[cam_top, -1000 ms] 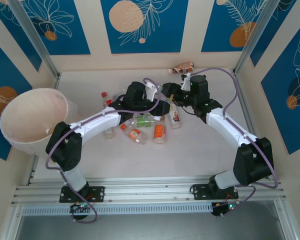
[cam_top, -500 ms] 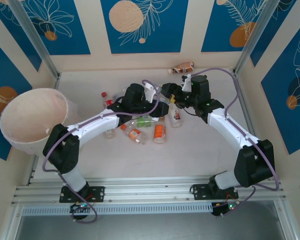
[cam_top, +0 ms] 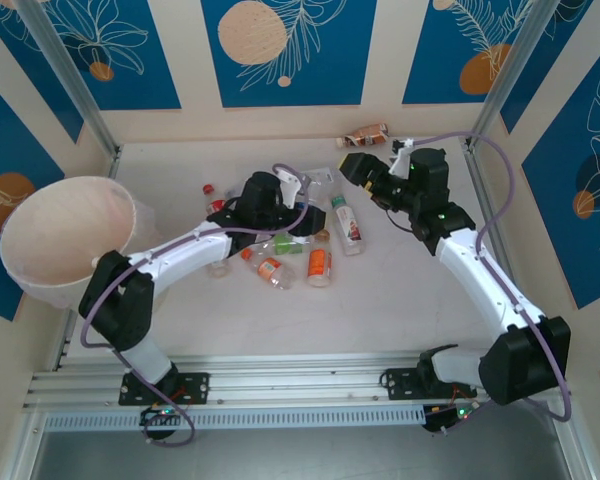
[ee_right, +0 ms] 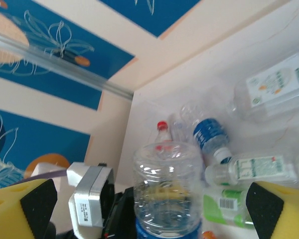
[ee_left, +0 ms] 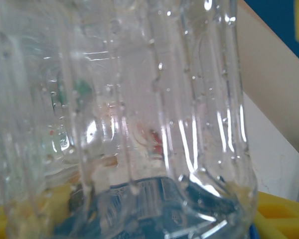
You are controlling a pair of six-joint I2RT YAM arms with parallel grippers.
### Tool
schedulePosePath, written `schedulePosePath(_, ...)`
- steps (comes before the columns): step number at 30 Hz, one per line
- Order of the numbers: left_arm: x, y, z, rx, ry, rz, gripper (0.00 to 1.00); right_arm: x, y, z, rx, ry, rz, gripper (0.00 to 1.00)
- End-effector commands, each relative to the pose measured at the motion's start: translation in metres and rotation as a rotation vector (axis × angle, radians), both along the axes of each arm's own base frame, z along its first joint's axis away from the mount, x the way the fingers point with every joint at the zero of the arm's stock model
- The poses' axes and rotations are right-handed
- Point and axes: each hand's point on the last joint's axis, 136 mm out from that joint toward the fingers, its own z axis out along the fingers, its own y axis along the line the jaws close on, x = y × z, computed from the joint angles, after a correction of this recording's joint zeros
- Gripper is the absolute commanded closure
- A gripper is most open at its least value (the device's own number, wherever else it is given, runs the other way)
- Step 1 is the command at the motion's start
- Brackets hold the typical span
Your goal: Put the plastic bottles in the bin
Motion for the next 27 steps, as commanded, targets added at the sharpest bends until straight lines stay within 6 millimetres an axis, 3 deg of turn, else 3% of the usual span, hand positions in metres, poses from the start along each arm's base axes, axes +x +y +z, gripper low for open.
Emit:
schedulePosePath(1,0.006,0.03,0.03,0.003,-0.03,0.101,0.6,0.002,-0.023,-0.004,-0.006,-0.002,-0.098,0.0)
schedulePosePath(13,-0.004,0.122,0.077,0.247,-0.209,0.371,0.61,0.006,-0.023,-0.028,-0.039,0.076,-0.066,0.0)
schedulePosePath(21,-0.029,0.173,0.143,0.273,-0.36,0.504,0.61,0.015,-0.013,-0.029,-0.052,0.079,-0.029,0.0)
schedulePosePath(27,-0.055,0.194,0.187,0.219,-0.459,0.528,0.62,0.02,-0.005,-0.03,-0.037,0.088,-0.005,0.0)
